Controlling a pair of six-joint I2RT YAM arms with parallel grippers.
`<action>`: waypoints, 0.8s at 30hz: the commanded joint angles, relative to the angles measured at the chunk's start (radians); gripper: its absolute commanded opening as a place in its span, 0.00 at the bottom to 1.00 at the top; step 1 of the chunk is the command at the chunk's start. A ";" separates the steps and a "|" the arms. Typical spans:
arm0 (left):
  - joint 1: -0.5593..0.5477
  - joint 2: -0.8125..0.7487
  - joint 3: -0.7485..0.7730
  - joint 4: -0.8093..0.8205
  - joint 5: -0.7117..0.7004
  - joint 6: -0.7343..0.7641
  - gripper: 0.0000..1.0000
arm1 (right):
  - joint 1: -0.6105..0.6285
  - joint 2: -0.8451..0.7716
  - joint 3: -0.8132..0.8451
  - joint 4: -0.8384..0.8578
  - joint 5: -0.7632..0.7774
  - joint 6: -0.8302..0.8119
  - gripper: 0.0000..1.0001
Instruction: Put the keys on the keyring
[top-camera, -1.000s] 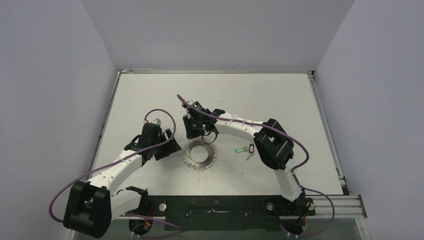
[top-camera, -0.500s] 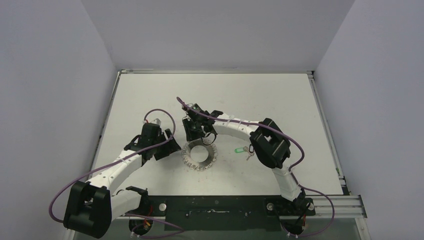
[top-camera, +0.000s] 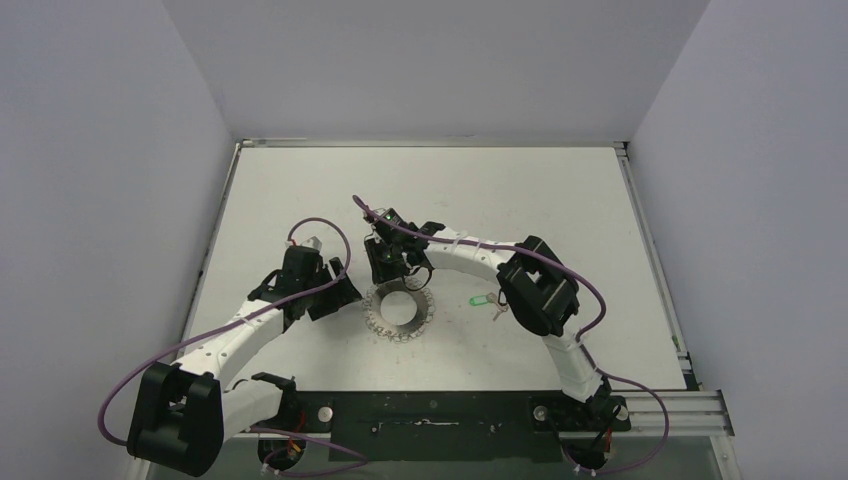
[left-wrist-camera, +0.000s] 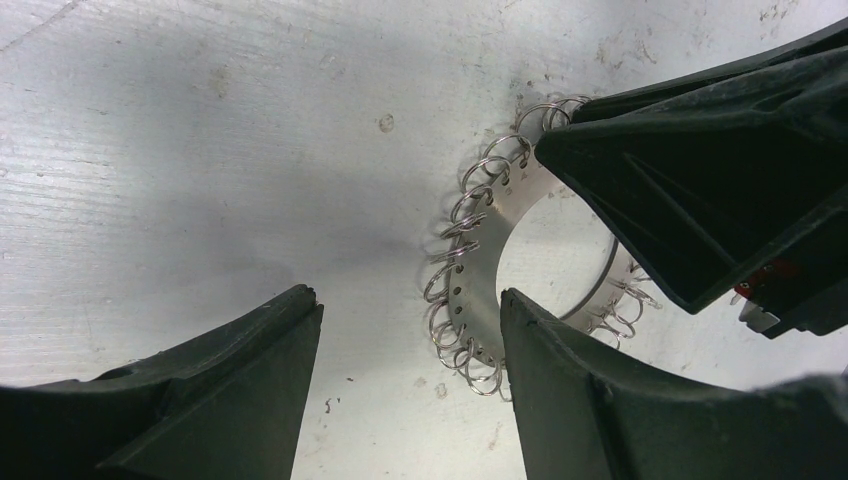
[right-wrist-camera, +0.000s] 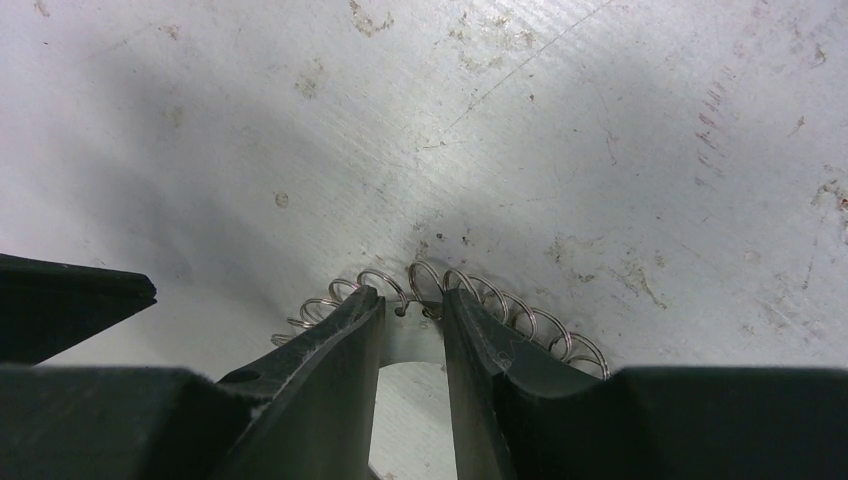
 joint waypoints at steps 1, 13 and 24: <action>0.009 -0.010 0.021 0.010 0.010 0.015 0.64 | 0.006 0.011 0.028 0.006 0.025 -0.007 0.31; 0.013 -0.008 0.027 0.008 0.013 0.017 0.64 | 0.002 0.029 0.011 0.045 -0.023 0.017 0.15; 0.016 -0.006 0.023 0.009 0.013 0.016 0.64 | -0.020 0.007 -0.042 0.102 -0.059 0.037 0.10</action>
